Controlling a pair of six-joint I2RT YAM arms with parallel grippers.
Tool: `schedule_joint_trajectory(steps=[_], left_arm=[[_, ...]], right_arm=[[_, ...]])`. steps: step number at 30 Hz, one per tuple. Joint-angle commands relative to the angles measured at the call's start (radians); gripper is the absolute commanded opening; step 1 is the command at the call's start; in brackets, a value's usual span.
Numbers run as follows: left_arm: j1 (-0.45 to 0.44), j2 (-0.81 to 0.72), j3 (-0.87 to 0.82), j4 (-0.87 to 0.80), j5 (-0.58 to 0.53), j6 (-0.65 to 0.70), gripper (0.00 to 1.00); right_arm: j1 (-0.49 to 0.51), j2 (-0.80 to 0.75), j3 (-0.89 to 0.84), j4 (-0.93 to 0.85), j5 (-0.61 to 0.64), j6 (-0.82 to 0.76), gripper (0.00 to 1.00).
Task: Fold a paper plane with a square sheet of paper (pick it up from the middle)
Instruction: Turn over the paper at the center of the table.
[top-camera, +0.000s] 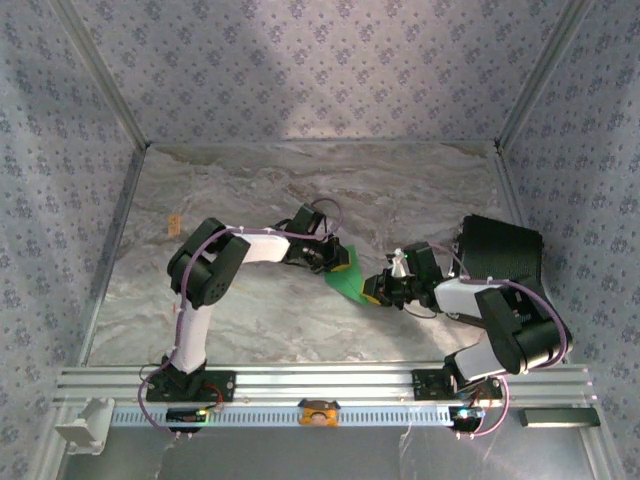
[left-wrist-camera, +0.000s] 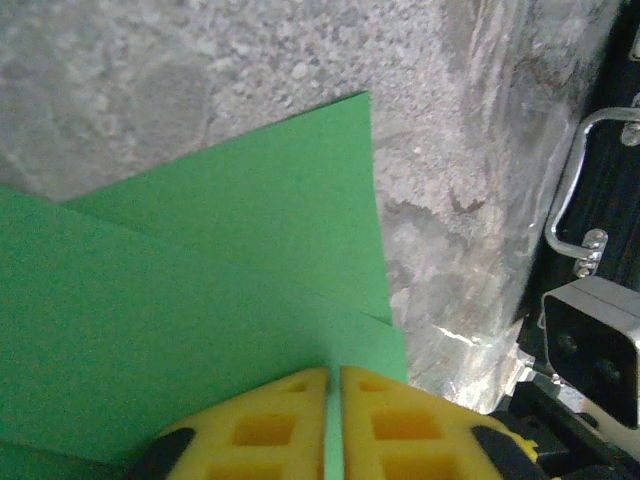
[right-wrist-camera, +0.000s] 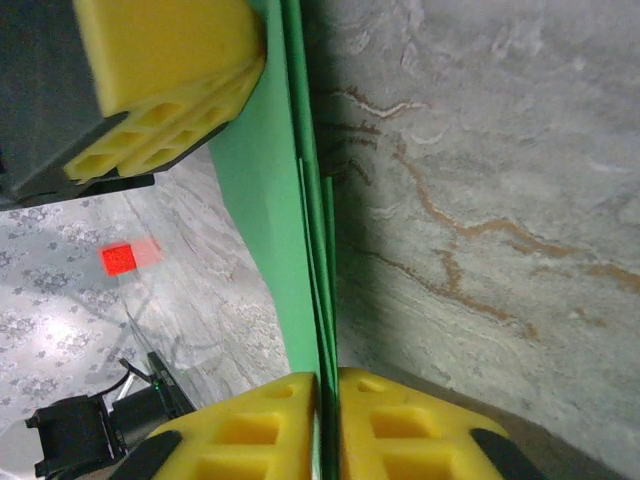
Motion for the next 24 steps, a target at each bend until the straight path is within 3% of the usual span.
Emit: schedule_joint_trajectory(steps=[1,6,11,19,24], left_arm=[[-0.001,-0.035,-0.022,-0.014,-0.045,-0.009,0.17],[-0.004,-0.126,-0.05,-0.021,-0.115,0.018,0.37],[-0.002,-0.257,-0.095,-0.093,-0.263,0.077,0.5],[0.001,-0.488,-0.192,-0.138,-0.503,0.134,0.53],[0.003,-0.617,-0.242,-0.167,-0.606,0.161,0.54]], right_arm=[[-0.007,0.007,0.004,0.012,-0.027,-0.022,0.13],[-0.003,-0.026,0.006,0.011,-0.015,-0.022,0.08],[0.017,-0.151,0.048,-0.164,0.11,-0.088,0.06],[0.093,-0.383,0.183,-0.498,0.418,-0.283,0.06],[0.186,-0.428,0.261,-0.63,0.658,-0.352,0.05]])
